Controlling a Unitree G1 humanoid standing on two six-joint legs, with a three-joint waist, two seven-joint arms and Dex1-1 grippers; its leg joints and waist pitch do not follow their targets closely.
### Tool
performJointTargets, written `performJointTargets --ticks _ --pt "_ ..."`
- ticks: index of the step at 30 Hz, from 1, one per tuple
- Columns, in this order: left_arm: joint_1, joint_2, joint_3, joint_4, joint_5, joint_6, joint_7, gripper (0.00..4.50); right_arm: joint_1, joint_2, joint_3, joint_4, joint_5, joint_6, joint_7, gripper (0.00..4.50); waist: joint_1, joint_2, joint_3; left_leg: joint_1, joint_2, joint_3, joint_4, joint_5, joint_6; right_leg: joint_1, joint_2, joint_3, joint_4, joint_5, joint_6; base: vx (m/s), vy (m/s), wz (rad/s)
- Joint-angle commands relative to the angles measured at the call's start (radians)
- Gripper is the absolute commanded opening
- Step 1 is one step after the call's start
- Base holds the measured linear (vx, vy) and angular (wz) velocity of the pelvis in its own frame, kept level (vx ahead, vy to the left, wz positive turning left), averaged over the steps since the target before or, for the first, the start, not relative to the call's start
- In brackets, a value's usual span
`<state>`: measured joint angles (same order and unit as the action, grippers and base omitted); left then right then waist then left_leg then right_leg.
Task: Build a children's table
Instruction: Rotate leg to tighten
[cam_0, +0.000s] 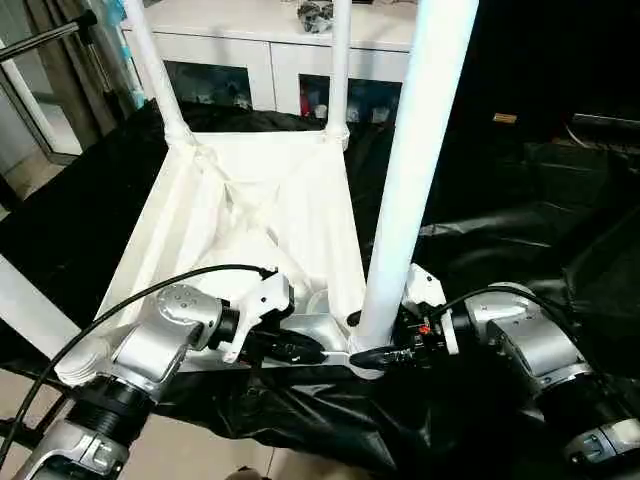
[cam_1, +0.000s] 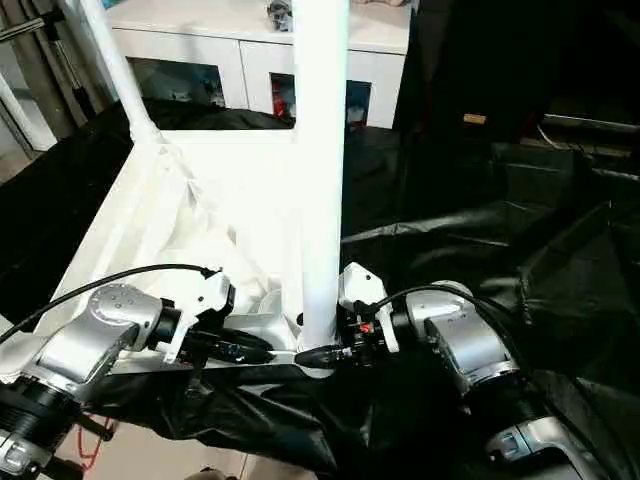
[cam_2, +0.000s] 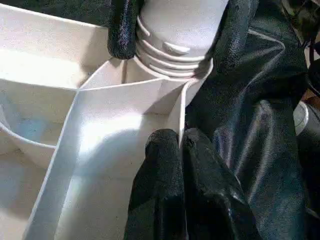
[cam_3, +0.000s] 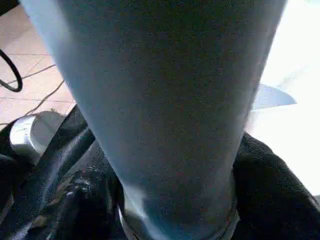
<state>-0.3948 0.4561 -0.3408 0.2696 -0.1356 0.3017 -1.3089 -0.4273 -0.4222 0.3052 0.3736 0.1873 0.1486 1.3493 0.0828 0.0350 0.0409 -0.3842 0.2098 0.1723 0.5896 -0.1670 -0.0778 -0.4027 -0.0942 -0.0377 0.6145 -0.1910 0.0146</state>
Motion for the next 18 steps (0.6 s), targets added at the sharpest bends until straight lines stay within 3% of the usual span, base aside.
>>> performJointTargets --ticks 1,3,4,5,6,7,8,9,11,12,13,15,18 --pt "0.018 -0.008 0.001 0.014 0.009 0.006 0.039 0.00 -0.008 0.018 -0.013 0.023 -0.027 0.000 -0.073 2.66 -0.003 -0.004 -0.063 0.017 0.009 0.007 -0.065 -0.224 0.049 0.047 -0.024 0.019 -0.061 -0.093 -0.269 0.000 0.000 0.00" --pt "0.013 -0.018 0.006 0.022 0.014 0.004 0.060 0.00 -0.017 0.035 -0.021 0.049 -0.041 -0.002 -0.123 2.66 -0.006 -0.003 -0.061 0.017 0.008 0.007 -0.068 -0.243 0.038 0.046 -0.025 0.019 -0.064 -0.127 -0.264 0.000 0.000 0.00" --pt "-0.004 -0.048 0.017 0.048 0.033 -0.003 0.124 0.00 -0.038 0.080 -0.041 0.118 -0.082 -0.026 -0.261 2.66 -0.016 -0.003 -0.055 0.018 0.007 0.005 -0.073 -0.295 0.013 0.043 -0.028 0.019 -0.073 -0.220 -0.244 0.000 0.000 0.00" --pt "-0.019 -0.069 0.023 0.067 0.044 -0.001 0.166 0.00 -0.054 0.110 -0.059 0.163 -0.096 -0.016 -0.351 2.66 -0.022 -0.009 -0.053 0.017 0.005 0.004 -0.076 -0.311 0.003 0.045 -0.028 0.018 -0.078 -0.261 -0.231 0.000 0.000 0.00" --pt "-0.032 -0.086 0.028 0.086 0.055 -0.001 0.204 0.00 -0.066 0.132 -0.072 0.198 -0.107 -0.010 -0.420 2.66 -0.027 -0.006 -0.050 0.019 0.003 0.002 -0.078 -0.332 -0.008 0.043 -0.029 0.017 -0.081 -0.311 -0.219 0.000 0.000 0.00" --pt "-0.055 -0.119 0.041 0.119 0.063 -0.008 0.259 0.00 -0.081 0.166 -0.094 0.242 -0.113 -0.010 -0.515 2.66 -0.039 -0.008 -0.043 0.020 -0.001 -0.002 -0.082 -0.380 -0.030 0.041 -0.031 0.013 -0.091 -0.434 -0.179 -0.070 -0.001 -0.10" --pt "-0.060 -0.126 0.044 0.127 0.064 -0.010 0.273 0.00 -0.084 0.174 -0.099 0.252 -0.114 -0.011 -0.537 2.66 -0.040 -0.007 -0.046 0.023 -0.002 -0.006 -0.081 -0.396 -0.039 0.041 -0.033 0.011 -0.094 -0.479 -0.160 -0.073 0.009 -0.14" --pt "-0.079 -0.150 0.048 0.147 0.068 -0.007 0.305 0.00 -0.089 0.200 -0.113 0.270 -0.106 0.002 -0.582 2.66 -0.047 -0.013 -0.047 0.020 -0.002 -0.011 -0.083 -0.407 -0.043 0.043 -0.034 0.008 -0.101 -0.524 -0.129 -0.073 0.009 -0.14" --pt "-0.112 -0.193 0.049 0.177 0.072 0.006 0.354 0.00 -0.099 0.249 -0.132 0.302 -0.096 0.026 -0.665 2.65 -0.049 -0.011 -0.047 0.029 -0.002 -0.012 -0.082 -0.432 -0.034 0.031 -0.033 0.009 -0.112 -0.536 -0.116 -0.027 0.006 -0.05" --pt "-0.119 -0.204 0.048 0.183 0.073 0.009 0.363 0.00 -0.102 0.261 -0.135 0.309 -0.096 0.031 -0.684 2.65 -0.052 -0.012 -0.045 0.027 -0.003 -0.011 -0.083 -0.438 -0.032 0.029 -0.030 0.009 -0.111 -0.536 -0.116 0.000 0.000 0.00" --pt "-0.141 -0.237 0.050 0.205 0.077 0.013 0.400 0.00 -0.114 0.296 -0.142 0.336 -0.101 0.038 -0.755 2.65 -0.054 -0.006 -0.044 0.037 -0.004 -0.011 -0.081 -0.469 -0.034 0.019 -0.028 0.008 -0.119 -0.556 -0.112 0.000 0.000 0.00" --pt "-0.161 -0.274 0.052 0.230 0.086 0.003 0.430 0.00 -0.139 0.334 -0.150 0.383 -0.115 0.034 -0.826 2.65 -0.055 -0.006 -0.043 0.035 -0.006 -0.012 -0.081 -0.475 -0.036 0.021 -0.029 0.005 -0.121 -0.567 -0.111 0.000 0.000 0.00" --pt "-0.179 -0.307 0.041 0.255 0.100 -0.016 0.429 0.00 -0.156 0.363 -0.136 0.413 -0.141 -0.051 -0.828 2.65 -0.057 -0.001 -0.045 0.035 -0.006 -0.017 -0.083 -0.498 -0.035 0.023 -0.031 -0.001 -0.126 -0.583 -0.095 0.000 0.000 0.00"
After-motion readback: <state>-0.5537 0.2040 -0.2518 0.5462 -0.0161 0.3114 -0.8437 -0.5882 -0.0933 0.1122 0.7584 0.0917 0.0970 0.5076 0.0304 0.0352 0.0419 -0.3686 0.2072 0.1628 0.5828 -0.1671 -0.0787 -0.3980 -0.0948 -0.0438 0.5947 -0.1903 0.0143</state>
